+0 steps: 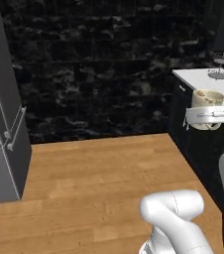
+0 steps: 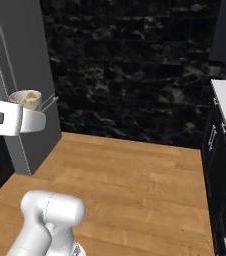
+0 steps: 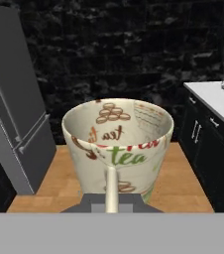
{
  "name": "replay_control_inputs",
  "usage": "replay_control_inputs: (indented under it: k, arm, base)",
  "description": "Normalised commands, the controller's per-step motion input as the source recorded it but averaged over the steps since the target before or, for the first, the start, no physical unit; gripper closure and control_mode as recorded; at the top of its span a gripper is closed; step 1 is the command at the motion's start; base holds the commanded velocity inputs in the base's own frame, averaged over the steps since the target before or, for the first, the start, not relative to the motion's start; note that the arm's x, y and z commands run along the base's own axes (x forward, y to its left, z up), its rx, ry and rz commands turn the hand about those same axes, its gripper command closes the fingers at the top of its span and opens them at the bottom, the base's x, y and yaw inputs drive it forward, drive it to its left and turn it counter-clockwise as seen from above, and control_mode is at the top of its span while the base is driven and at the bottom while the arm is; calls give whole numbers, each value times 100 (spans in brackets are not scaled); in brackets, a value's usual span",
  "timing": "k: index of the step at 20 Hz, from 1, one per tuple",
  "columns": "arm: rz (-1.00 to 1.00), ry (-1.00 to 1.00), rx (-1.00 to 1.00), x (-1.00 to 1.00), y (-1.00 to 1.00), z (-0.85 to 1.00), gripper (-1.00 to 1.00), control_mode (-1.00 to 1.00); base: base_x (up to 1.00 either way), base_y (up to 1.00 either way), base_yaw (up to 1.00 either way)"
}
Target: Gather all objects into one cabinet and sort the glasses and bowls to opposite sides.
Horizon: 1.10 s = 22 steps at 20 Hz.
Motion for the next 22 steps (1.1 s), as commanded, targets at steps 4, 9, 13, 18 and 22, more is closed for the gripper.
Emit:
replay_control_inputs:
  k: [4,9,13,18,22]
  arm:
    - [0,0,0,0,0,0,100,100]
    - [0,0,0,0,0,0,100,100]
    - [0,0,0,0,0,0,100,100]
    - [0,0,0,0,0,0,100,100]
    - [0,0,0,0,0,0,100,100]
  base:
    - [99,-49,-35]
    - [69,-35,-61]
    - [58,-26,-66]
    - [65,-12,-65]
    - [75,0,-63]
